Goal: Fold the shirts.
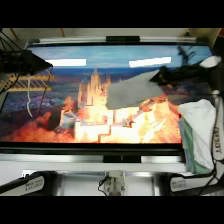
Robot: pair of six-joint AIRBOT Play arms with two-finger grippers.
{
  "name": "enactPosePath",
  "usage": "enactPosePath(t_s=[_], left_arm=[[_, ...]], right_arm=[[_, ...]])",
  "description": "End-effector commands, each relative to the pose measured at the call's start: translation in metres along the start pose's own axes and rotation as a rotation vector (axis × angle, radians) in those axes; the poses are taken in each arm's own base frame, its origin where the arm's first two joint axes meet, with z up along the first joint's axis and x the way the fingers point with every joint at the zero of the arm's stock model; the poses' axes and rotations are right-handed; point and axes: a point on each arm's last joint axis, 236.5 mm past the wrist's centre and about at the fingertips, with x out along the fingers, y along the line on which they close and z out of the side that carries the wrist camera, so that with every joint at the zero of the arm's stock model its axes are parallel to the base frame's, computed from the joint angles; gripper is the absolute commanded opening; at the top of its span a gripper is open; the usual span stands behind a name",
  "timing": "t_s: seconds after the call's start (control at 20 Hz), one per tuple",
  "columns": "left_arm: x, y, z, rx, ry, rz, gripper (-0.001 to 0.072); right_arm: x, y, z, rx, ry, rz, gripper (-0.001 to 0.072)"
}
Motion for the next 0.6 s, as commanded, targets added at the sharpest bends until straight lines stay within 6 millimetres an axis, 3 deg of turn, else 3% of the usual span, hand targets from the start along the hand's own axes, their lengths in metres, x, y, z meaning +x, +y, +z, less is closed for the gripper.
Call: enactPosePath(t_s=[0.0, 0.1, 0.3, 0.45, 0.55], left_arm=[[0.0, 0.0, 0.0, 0.018, 0.002, -0.001, 0.0037], [0.001, -0.001, -0.001, 0.032, 0.004, -0.003, 0.0038], [0.005, -0.009, -0.006, 0.071, 0.024, -0.018, 0.0037], [0.009, -0.017, -0.014, 0.107, 0.051, -0.035, 0.0037], [0.01, -0.02, -0.015, 0.112, 0.055, -0.04, 0.0037]], right_arm=[[-0.116, -0.013, 0.007, 0.084, -0.121, -0.155, 0.0078], [-0.173, -0.028, -0.002, 0.157, -0.189, -0.245, 0.0078], [-0.256, -0.064, -0.052, 0.308, -0.238, -0.436, 0.0079], [-0.309, -0.105, -0.084, 0.447, -0.292, -0.632, 0.0079], [-0.33, -0.12, -0.113, 0.546, -0.27, -0.691, 0.0078]])
